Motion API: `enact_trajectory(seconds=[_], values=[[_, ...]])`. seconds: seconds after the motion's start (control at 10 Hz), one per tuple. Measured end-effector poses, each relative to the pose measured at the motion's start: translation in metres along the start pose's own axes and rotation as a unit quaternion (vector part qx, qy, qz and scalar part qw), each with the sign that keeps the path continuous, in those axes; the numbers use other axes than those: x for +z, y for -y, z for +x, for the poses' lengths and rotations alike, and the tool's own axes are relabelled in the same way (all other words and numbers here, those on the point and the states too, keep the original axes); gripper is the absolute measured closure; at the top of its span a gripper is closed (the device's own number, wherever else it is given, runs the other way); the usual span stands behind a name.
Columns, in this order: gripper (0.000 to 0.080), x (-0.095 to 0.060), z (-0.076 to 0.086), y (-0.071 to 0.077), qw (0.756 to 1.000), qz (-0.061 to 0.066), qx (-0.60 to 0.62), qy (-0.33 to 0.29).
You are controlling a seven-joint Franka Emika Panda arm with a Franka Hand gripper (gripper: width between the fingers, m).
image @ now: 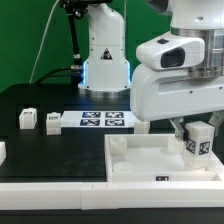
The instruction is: Assemble one leg
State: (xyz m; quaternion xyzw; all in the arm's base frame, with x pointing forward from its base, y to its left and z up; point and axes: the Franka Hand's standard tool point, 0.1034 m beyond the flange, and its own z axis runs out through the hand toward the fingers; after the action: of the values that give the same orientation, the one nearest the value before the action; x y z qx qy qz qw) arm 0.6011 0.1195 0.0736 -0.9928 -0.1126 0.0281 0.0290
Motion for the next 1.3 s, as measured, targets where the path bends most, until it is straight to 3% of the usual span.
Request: enact_trajectory(seconds=[0.3, 0.5, 0.8, 1.1, 1.2, 1.3], values=[[0.0508, 0.0003, -0.0001, -0.0001, 0.999, 0.004, 0.032, -0.001], [0.0508, 0.0009, 0.0004, 0.0001, 0.980, 0.024, 0.199, -0.008], [0.0508, 0.0019, 0.0014, 0.0038, 0.915, 0.030, 0.402, -0.006], [0.0507, 0.0028, 0.0019, 0.0068, 0.821, 0.038, 0.569, 0.003], [0.0507, 0.0028, 0.0020, 0.0070, 0.807, 0.040, 0.589, 0.004], [0.0410, 0.0028, 0.0020, 0.0075, 0.810, 0.040, 0.585, 0.004]])
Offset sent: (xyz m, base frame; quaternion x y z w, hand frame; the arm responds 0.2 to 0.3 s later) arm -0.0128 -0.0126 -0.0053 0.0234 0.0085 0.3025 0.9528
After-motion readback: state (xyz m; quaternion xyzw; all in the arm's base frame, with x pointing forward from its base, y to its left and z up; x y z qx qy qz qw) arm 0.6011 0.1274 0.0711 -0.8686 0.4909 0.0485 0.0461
